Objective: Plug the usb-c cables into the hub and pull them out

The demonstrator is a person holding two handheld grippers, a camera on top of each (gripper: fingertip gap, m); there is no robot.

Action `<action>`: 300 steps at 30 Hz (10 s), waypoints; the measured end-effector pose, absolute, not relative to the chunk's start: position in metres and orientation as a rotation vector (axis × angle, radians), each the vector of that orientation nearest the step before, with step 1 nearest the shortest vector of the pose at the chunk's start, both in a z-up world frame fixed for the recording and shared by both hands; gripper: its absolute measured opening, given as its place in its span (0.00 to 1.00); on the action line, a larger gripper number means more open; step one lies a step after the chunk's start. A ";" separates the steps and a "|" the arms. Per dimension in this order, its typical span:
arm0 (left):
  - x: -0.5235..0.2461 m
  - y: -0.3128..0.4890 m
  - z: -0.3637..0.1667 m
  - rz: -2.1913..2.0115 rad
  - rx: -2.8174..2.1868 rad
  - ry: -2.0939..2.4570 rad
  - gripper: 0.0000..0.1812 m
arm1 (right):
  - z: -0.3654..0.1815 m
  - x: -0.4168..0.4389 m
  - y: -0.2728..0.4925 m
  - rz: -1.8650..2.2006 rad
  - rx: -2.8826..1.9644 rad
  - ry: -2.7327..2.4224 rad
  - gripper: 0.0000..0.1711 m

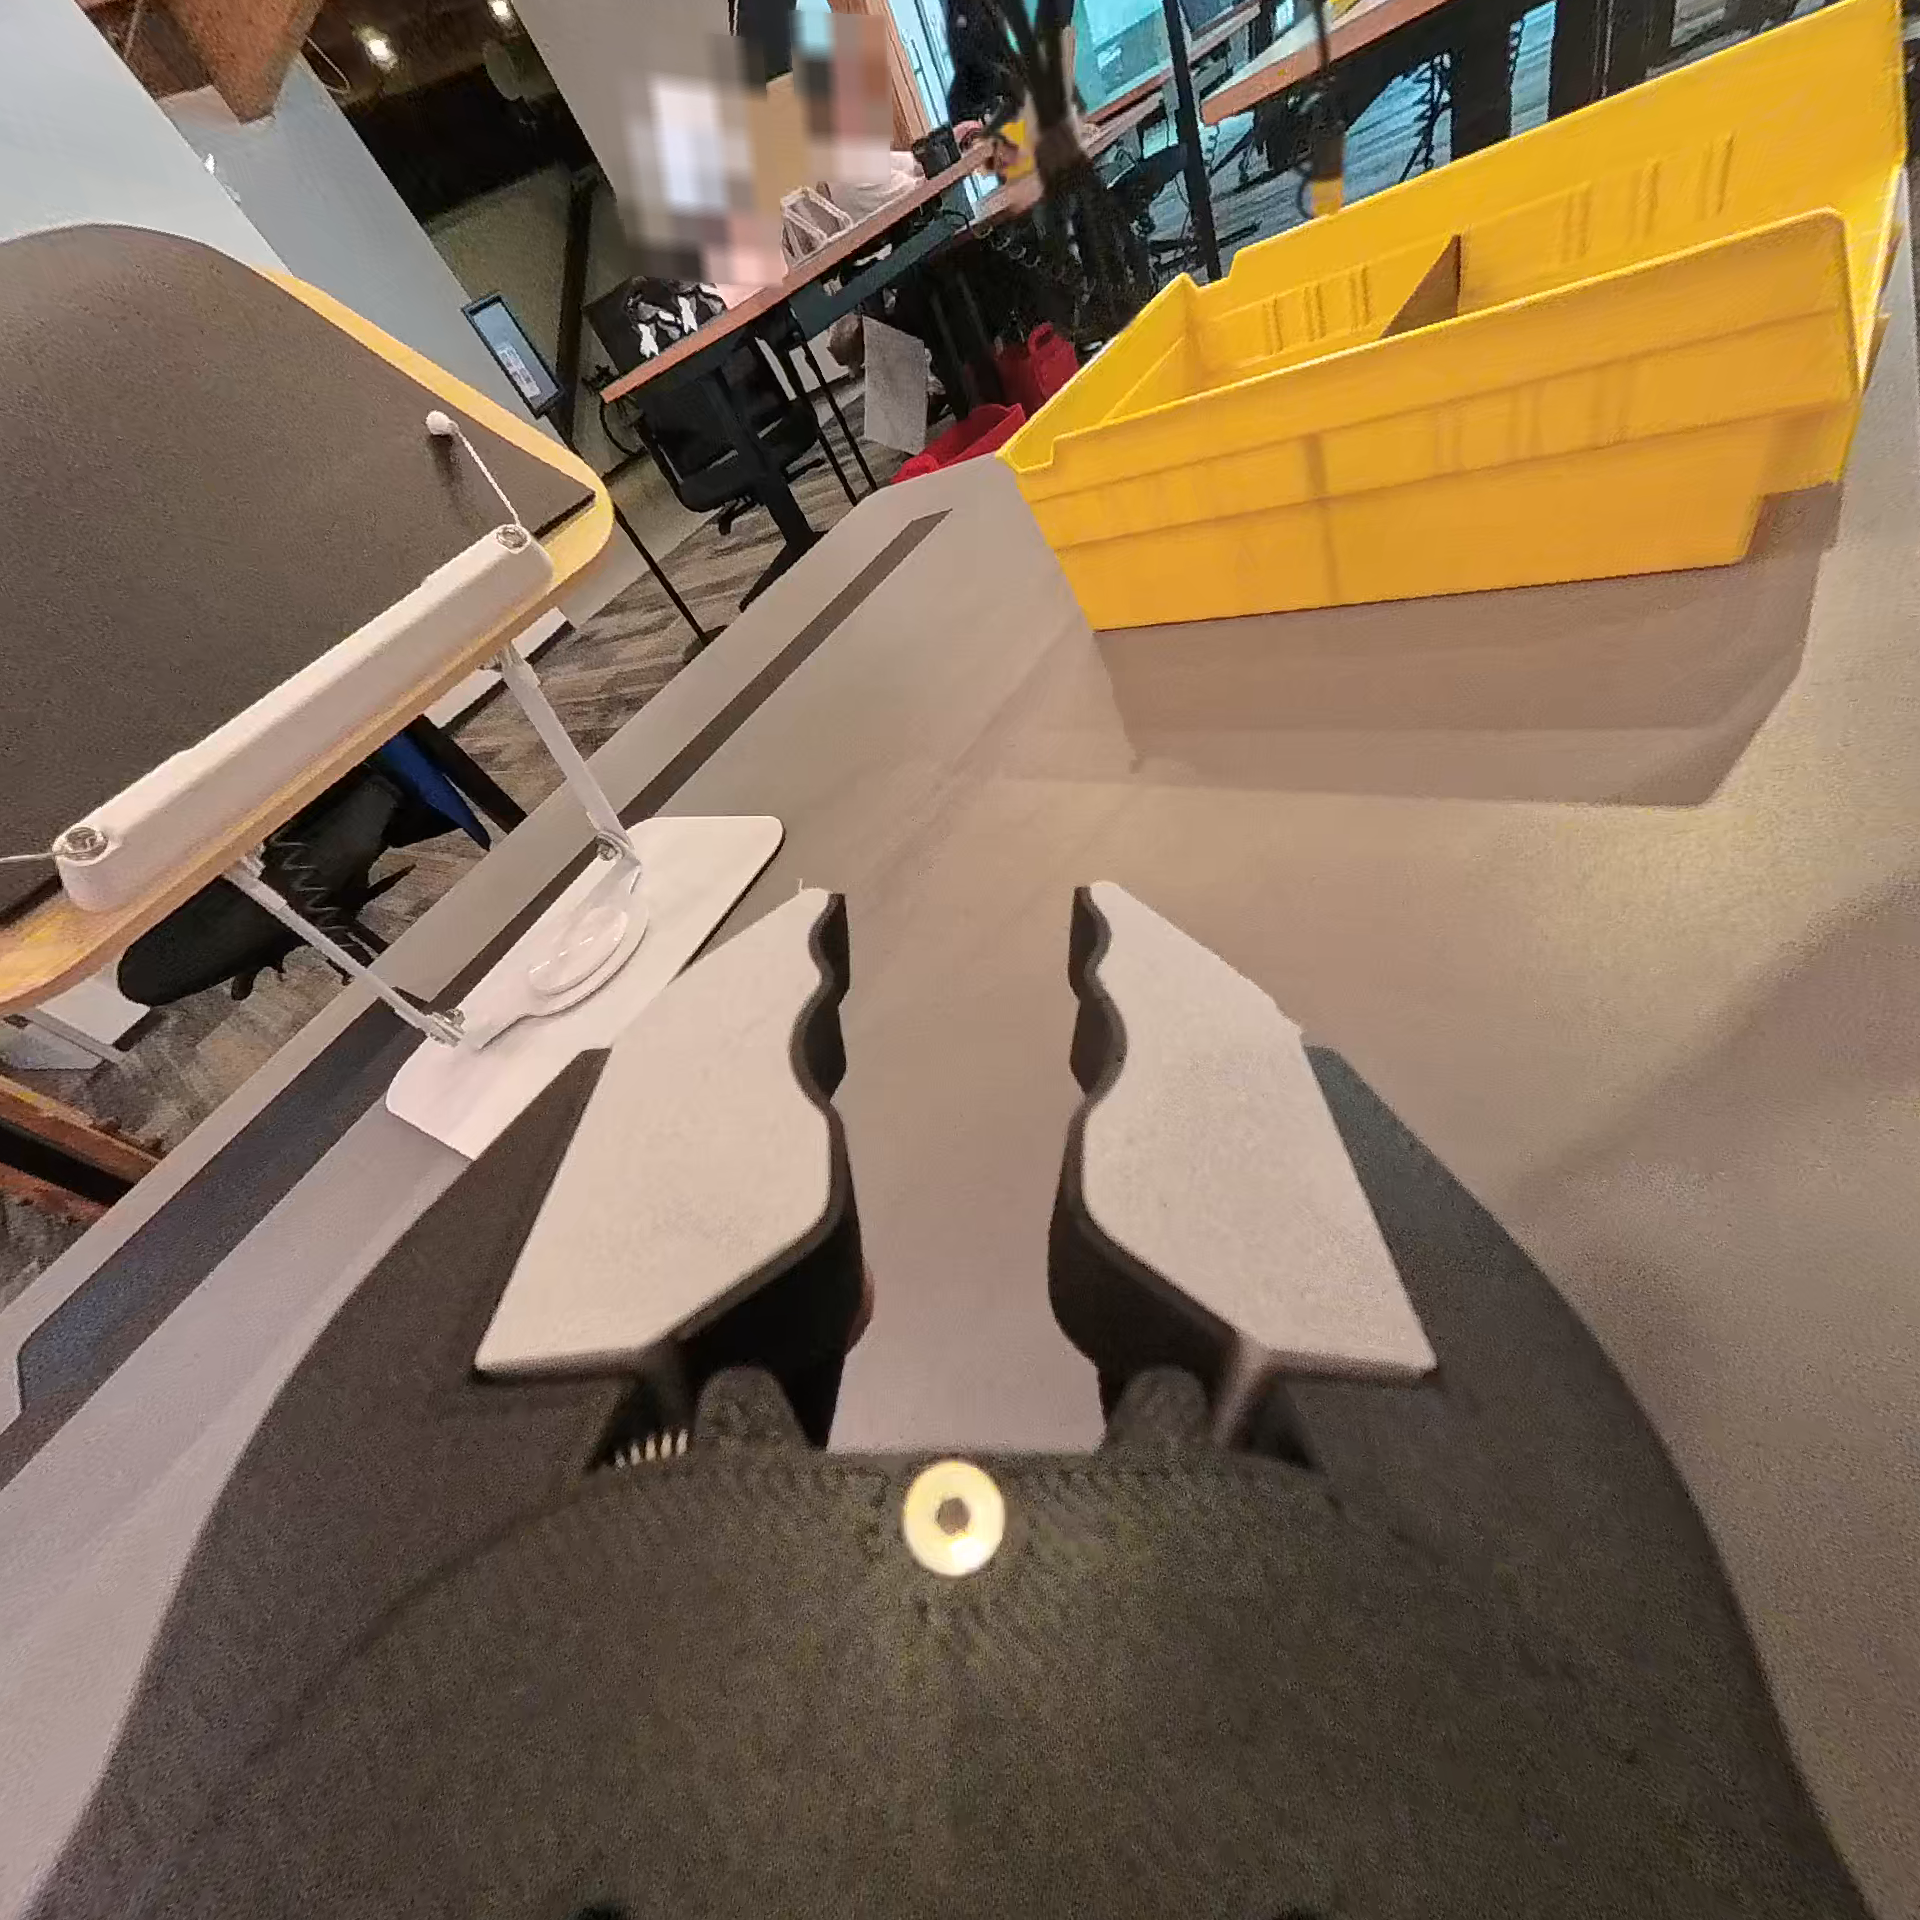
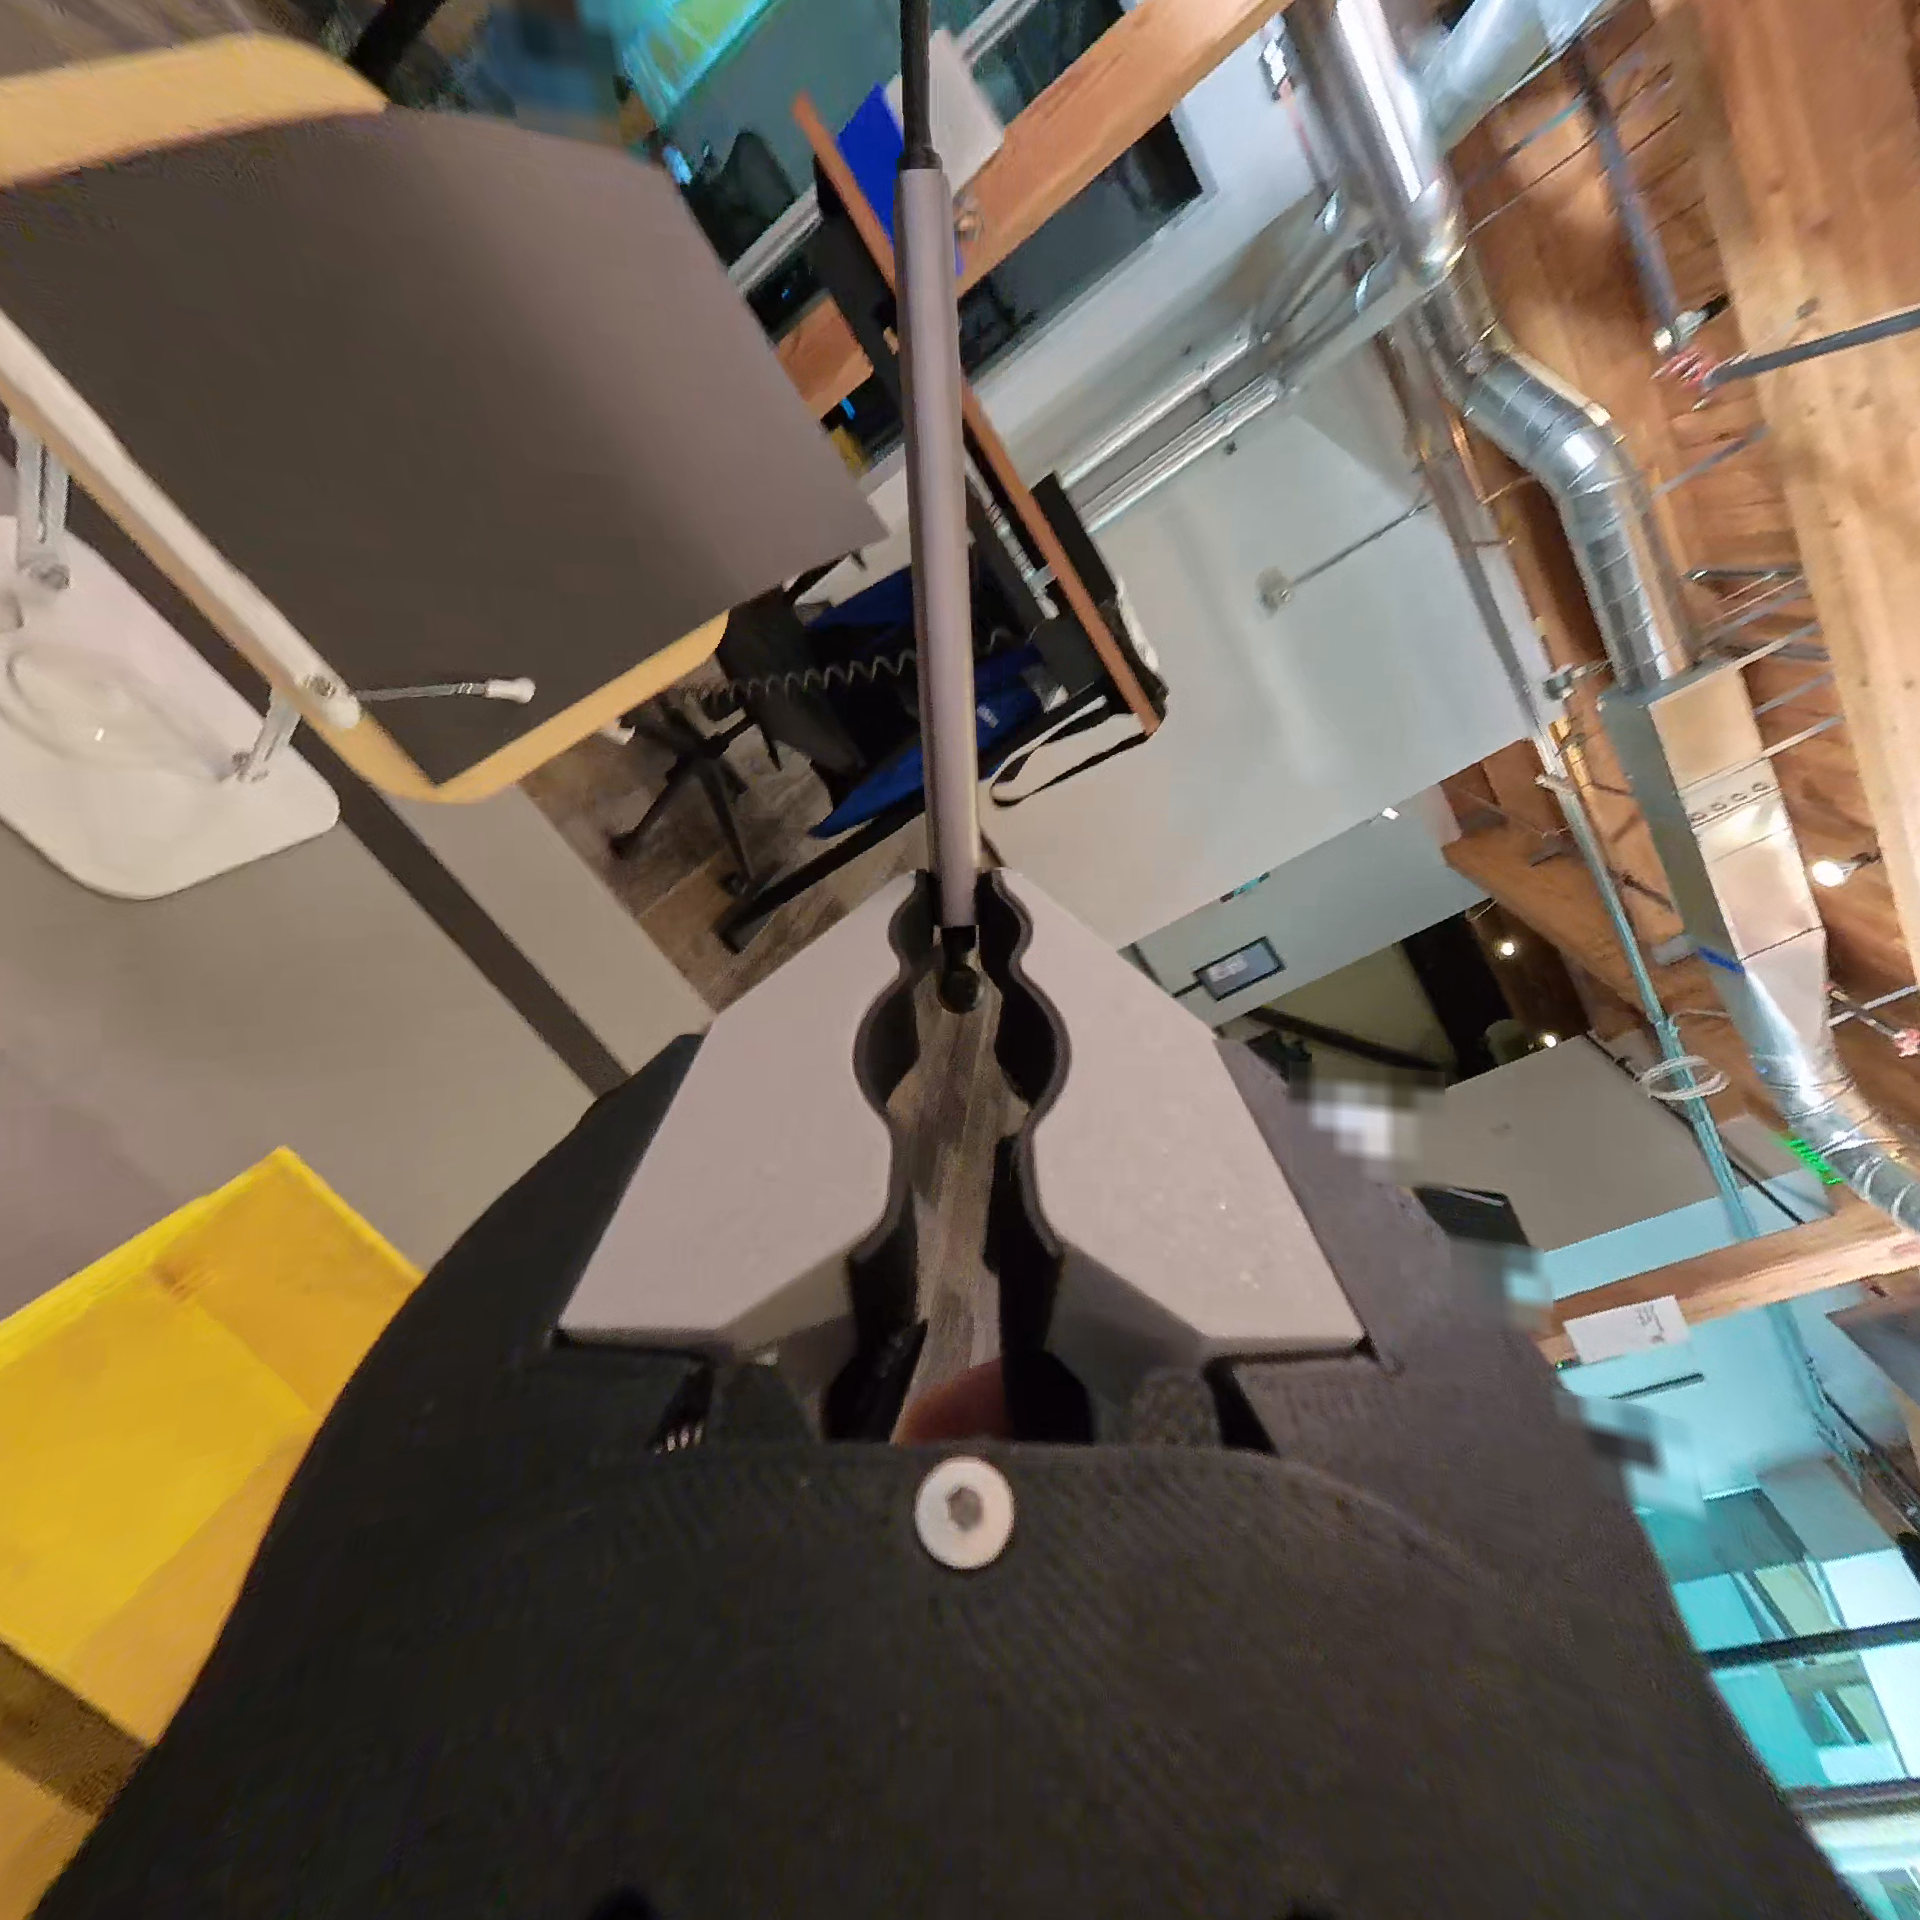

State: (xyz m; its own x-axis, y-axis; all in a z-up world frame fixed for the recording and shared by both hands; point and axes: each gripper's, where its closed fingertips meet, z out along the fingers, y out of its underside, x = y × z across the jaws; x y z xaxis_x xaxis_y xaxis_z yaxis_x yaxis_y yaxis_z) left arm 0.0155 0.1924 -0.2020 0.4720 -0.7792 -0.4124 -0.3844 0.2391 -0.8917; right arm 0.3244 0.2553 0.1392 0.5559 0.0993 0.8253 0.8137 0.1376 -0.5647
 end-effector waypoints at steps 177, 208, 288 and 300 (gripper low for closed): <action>-0.383 0.249 -0.208 0.418 -2.044 1.142 0.30 | -0.275 0.004 0.196 -0.113 -1.799 -1.074 0.38; -0.402 0.232 -0.186 0.479 -2.029 1.076 0.30 | -0.275 -0.014 0.197 -0.030 -1.748 -1.158 0.39; -0.322 0.283 -0.189 0.374 -2.029 1.817 0.12 | -0.271 -0.057 0.182 0.249 -1.741 -1.219 0.38; -0.130 0.283 -0.208 0.300 -1.887 2.009 0.12 | -0.253 -0.058 0.174 0.230 -1.663 -1.239 0.31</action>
State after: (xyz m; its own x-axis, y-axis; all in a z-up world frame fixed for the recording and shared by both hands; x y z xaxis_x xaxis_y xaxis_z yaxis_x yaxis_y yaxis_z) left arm -0.1299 0.2835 -0.2085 -0.0372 -0.9141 -0.4038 -0.9921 0.0821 -0.0944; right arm -0.0577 0.1738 -0.2535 0.4550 0.8027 0.3854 0.6109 0.0335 -0.7910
